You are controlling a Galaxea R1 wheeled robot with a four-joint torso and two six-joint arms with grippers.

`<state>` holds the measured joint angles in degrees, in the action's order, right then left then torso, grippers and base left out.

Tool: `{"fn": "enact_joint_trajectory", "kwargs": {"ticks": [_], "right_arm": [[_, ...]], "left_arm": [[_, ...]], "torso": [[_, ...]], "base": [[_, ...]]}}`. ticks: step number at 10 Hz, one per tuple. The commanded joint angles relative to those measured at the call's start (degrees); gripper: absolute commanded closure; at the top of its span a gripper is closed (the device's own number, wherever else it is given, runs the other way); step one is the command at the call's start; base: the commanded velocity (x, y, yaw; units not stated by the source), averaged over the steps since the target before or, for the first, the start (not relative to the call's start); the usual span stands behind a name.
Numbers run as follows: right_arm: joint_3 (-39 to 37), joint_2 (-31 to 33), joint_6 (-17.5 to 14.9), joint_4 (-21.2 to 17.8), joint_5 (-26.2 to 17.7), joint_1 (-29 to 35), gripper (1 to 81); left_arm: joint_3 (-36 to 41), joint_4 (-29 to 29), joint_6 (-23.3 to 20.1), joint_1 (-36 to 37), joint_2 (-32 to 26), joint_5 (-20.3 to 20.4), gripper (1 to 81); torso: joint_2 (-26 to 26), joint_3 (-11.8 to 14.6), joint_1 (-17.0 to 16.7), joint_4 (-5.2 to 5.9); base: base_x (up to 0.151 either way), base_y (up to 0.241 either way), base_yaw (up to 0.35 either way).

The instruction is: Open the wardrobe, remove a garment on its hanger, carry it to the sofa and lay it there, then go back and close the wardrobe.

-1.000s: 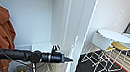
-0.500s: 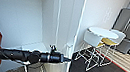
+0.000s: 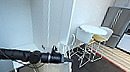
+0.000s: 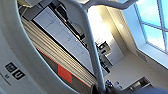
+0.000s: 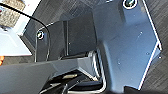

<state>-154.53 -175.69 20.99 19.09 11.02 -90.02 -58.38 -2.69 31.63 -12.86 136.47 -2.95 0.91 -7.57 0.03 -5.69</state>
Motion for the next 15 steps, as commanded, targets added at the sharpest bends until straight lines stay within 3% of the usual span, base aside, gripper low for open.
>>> {"fn": "enact_joint_trajectory", "kwargs": {"ticks": [1,15], "right_arm": [[0.2,-0.4,-0.3,-0.2,-2.4,1.6,1.0],[-0.1,-0.7,-0.3,-0.2,-2.3,1.3,1.0]], "left_arm": [[2.0,2.6,-1.4,9.2,-0.2,2.3,81.1],[4.1,2.5,-1.1,9.1,-1.3,2.2,81.1]], "torso": [[0.0,0.0,0.0,0.0],[0.0,0.0,0.0,0.0]], "base": [[0.0,0.0,-0.246],[0.0,0.0,-0.246]]}}
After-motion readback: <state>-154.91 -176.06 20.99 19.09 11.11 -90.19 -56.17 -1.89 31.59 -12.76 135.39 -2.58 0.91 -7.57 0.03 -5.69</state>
